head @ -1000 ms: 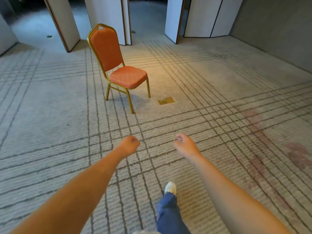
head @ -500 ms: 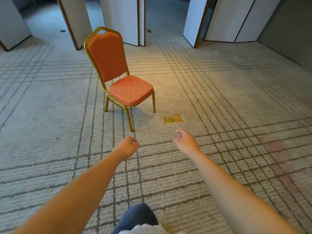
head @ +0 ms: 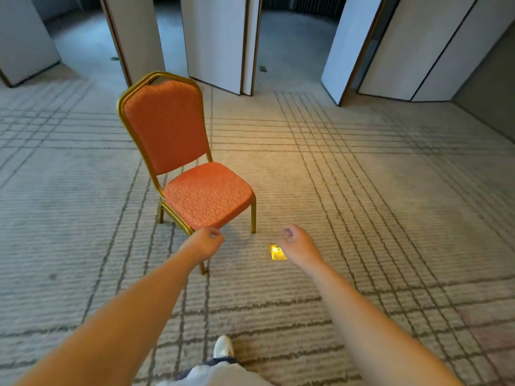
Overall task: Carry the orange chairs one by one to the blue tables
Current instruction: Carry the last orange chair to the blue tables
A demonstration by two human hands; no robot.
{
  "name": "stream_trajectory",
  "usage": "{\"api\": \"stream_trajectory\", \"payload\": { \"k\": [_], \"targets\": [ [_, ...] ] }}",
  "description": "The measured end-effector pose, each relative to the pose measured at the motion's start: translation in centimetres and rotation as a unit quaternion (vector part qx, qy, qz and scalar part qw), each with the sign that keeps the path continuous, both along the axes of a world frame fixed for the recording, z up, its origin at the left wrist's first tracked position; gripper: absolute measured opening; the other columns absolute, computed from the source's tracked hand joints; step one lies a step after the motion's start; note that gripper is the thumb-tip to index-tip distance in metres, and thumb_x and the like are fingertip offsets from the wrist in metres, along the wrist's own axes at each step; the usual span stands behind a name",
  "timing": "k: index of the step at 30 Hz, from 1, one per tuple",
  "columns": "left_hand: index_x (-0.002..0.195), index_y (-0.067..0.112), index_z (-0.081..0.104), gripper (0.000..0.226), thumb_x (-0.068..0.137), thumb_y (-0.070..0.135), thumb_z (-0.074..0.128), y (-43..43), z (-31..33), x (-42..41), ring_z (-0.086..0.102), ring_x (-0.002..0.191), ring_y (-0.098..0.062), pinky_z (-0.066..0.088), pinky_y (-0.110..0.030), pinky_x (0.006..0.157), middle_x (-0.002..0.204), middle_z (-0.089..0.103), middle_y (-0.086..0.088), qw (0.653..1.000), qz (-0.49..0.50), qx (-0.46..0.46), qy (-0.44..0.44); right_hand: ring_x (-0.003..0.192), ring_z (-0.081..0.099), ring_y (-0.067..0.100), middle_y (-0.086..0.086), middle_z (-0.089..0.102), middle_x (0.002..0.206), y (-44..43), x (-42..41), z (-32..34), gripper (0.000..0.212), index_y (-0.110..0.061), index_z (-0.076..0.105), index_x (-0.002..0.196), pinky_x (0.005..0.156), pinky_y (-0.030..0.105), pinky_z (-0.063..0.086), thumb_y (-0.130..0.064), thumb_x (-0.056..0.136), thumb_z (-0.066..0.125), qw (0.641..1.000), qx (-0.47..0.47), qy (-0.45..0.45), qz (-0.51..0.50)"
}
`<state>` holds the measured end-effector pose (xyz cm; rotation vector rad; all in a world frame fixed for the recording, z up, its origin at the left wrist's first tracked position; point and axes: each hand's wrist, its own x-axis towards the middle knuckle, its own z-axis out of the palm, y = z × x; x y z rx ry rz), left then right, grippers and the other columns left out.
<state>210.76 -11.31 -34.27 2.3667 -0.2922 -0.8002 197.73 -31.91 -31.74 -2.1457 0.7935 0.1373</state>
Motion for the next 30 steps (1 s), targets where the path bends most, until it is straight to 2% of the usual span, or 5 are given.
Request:
{"api": "stream_trajectory", "payload": {
  "k": [5,12,16,23,30],
  "targets": [
    [0.111,0.017,0.058,0.028,0.094,0.038,0.05,-5.5,0.4,7.2,0.063,0.088,-0.021,0.052,-0.036,0.08,0.097,0.065,0.0,1.0,-0.006,0.023,0.003,0.122,0.055,0.02,0.006,0.054,0.137,-5.6,7.6,0.2,0.051,-0.017,0.054,0.133,0.102,0.036,0.044,-0.031,0.084,0.059,1.0,0.009,0.003,0.005],
    [0.119,0.017,0.058,0.031,0.095,0.035,0.05,-14.3,-1.9,17.2,0.058,0.082,-0.02,0.049,-0.031,0.074,0.106,0.064,-0.005,0.998,0.051,0.026,0.02,0.127,0.051,0.017,0.005,0.05,0.141,-15.7,20.2,-2.0,0.048,-0.018,0.051,0.135,0.101,0.035,0.045,-0.029,0.088,0.058,0.998,0.01,0.019,0.06],
    [0.123,0.017,0.059,0.035,0.096,0.037,0.05,-19.2,-2.9,21.9,0.061,0.099,-0.021,0.051,-0.039,0.092,0.117,0.064,-0.003,0.994,0.106,0.027,0.02,0.126,0.051,0.017,0.004,0.052,0.139,-20.9,26.9,-2.3,0.047,-0.019,0.053,0.133,0.102,0.032,0.042,-0.027,0.087,0.059,0.992,0.004,0.029,0.119],
    [0.125,0.02,0.057,0.034,0.097,0.037,0.047,-27.9,-3.2,28.1,0.063,0.087,-0.017,0.055,-0.035,0.082,0.112,0.064,0.0,0.975,0.22,0.015,0.013,0.117,0.056,0.018,0.002,0.055,0.132,-30.1,39.7,-2.1,0.043,-0.02,0.056,0.129,0.097,0.032,0.045,-0.03,0.087,0.061,0.975,-0.017,0.032,0.221],
    [0.12,0.018,0.059,0.031,0.098,0.035,0.047,-29.4,-4.2,33.4,0.065,0.076,-0.017,0.059,-0.038,0.075,0.106,0.066,0.001,0.943,0.331,0.0,0.039,0.116,0.056,0.019,0.001,0.054,0.132,-30.5,50.0,-2.6,0.046,-0.02,0.053,0.132,0.093,0.03,0.044,-0.033,0.089,0.06,0.946,-0.002,0.05,0.321]
  ]
}}
